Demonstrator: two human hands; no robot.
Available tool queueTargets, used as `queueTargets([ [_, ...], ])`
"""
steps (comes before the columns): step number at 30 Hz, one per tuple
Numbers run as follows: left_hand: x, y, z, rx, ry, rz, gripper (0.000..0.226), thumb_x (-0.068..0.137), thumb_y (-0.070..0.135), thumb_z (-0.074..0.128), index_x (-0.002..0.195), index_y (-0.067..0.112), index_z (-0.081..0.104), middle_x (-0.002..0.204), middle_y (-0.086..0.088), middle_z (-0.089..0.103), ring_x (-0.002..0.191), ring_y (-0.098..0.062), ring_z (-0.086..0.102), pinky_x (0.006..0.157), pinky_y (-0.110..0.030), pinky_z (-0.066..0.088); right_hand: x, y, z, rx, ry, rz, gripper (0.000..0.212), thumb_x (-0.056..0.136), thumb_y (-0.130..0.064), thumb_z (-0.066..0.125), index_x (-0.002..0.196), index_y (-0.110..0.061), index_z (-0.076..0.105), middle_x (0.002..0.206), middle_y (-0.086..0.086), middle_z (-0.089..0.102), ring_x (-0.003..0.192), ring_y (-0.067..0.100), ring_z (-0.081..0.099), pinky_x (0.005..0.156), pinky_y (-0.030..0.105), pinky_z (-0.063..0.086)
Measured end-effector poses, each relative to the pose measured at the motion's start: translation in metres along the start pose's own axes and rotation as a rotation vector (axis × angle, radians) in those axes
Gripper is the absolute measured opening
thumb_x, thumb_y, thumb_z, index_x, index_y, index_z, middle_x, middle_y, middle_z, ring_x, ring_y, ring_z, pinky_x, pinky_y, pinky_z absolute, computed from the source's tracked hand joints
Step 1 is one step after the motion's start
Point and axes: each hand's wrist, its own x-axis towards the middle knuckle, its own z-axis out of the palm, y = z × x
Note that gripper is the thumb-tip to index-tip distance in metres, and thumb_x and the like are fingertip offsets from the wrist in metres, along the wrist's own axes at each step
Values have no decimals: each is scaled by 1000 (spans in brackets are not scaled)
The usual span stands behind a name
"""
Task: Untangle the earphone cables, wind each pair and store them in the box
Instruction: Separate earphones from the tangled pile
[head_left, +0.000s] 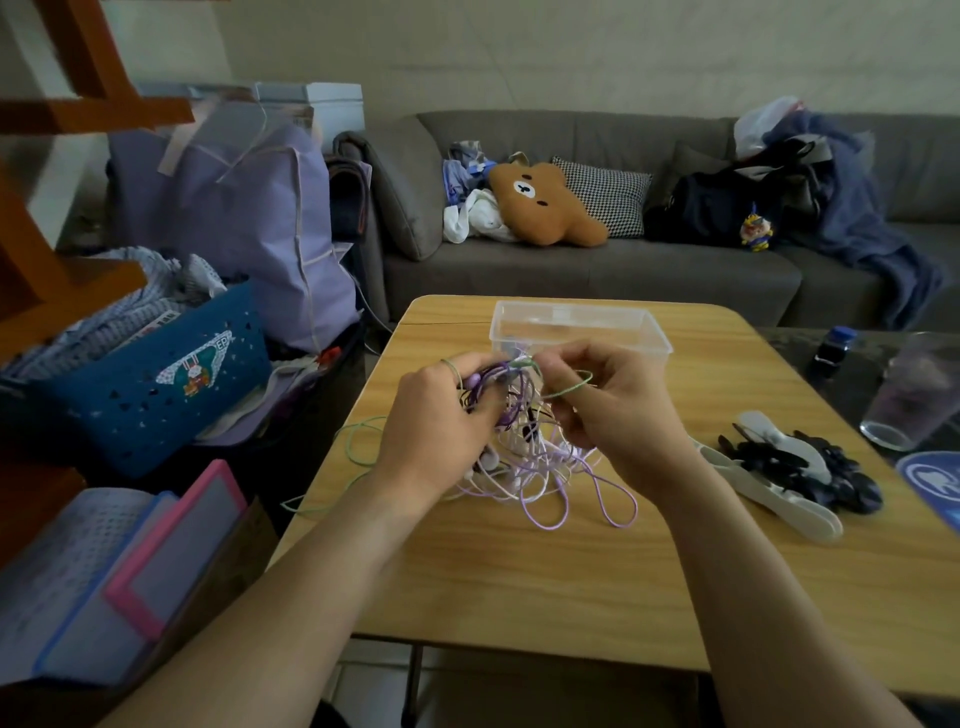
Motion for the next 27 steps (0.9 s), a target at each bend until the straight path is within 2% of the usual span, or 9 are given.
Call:
queueTargets([
  [4,2,-1,-3,34,-30,46,28,91,22,69,118,28,72,77,14,69,69,-1,63,59,-22,48,-6,-5,0,-12,-74,-85,27,76,-31,75,90,-8,73,54,-10,61,43,1,48,45,14,37],
  [7,0,0,-4,55,-93,59,30,91,20,69,121,25,72,71,18,64,60,10,57,55,-7,39,-6,-6,0,-40,-69,-125,17,79,-19,80,93,-10,76,65,-5,69,46,0,54,48,10,39],
  [10,0,2,-6,44,-75,75,36,90,15,70,124,28,69,87,20,68,84,5,63,74,-12,51,-2,-1,1,-208,-46,-154,12,86,-12,76,88,-24,77,73,-10,73,61,-1,60,57,13,45],
  [14,1,3,-3,26,15,164,37,84,2,72,115,22,73,105,5,75,98,-5,69,86,-18,54,1,4,0,-322,69,-155,16,91,-16,71,87,-31,72,78,-7,71,62,10,60,60,28,54],
  [16,1,3,0,46,37,226,35,80,-4,73,108,17,77,108,1,75,98,-8,70,88,-18,54,2,6,-2,-386,55,-156,19,90,-18,71,84,-36,70,79,-8,70,66,10,62,64,29,56],
  [19,2,1,-1,69,44,218,31,76,-6,75,97,17,80,92,10,75,77,4,65,72,-18,54,1,7,-2,-481,-54,-98,18,85,-21,78,80,-36,68,79,-6,71,69,10,65,66,25,54],
  [22,2,2,-3,99,49,179,26,76,-1,78,90,21,78,67,24,55,56,8,51,55,-10,38,0,7,-2,-411,-78,-17,9,87,-22,76,81,-25,69,73,-7,71,61,6,63,60,25,51],
  [25,1,7,-2,166,45,206,21,78,7,79,91,24,76,64,25,47,56,4,48,53,-18,37,-2,5,2,-358,-69,96,12,94,-22,67,83,-18,68,54,-12,61,46,3,48,49,23,40],
  [27,0,9,-1,187,34,218,20,79,8,77,92,24,74,67,25,48,59,1,48,56,-24,41,-3,4,4,-284,-56,176,16,97,-17,62,82,-14,66,52,-9,56,48,8,44,45,23,35],
])
